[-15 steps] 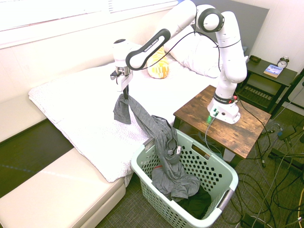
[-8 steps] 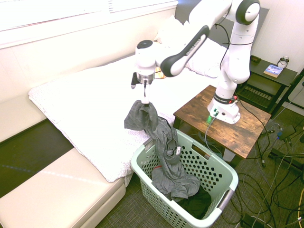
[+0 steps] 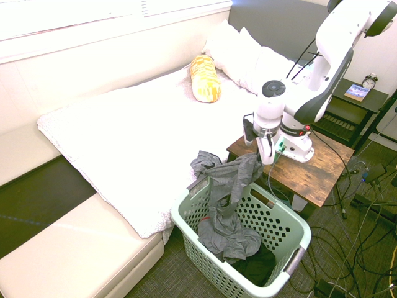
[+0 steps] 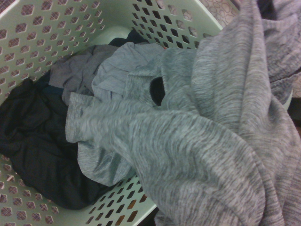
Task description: Put my clothes in the laundry bag
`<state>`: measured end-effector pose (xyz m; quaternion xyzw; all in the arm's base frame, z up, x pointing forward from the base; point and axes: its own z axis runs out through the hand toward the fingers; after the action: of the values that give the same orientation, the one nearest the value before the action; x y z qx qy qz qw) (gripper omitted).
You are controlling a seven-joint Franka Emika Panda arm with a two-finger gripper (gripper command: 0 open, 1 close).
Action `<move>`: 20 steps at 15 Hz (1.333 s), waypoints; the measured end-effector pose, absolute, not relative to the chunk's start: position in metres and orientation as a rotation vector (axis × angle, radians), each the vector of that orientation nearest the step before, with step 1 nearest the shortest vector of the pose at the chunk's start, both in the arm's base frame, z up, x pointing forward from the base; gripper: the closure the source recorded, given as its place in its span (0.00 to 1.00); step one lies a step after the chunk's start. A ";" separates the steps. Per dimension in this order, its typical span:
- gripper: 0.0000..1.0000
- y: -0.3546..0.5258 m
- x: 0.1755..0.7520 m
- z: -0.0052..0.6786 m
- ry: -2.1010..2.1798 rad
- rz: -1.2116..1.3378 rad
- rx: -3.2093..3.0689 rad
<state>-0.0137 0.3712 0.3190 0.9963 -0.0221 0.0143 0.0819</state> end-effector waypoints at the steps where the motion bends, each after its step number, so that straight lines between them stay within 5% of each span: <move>1: 0.00 0.370 -0.014 0.321 -0.064 0.046 2.973; 14: 0.00 0.371 0.001 0.327 -0.092 0.037 2.968; 20: 0.00 0.353 0.214 0.400 -0.479 0.179 3.037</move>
<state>0.2136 0.3532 0.3995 0.9857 -0.1554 0.0581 0.0310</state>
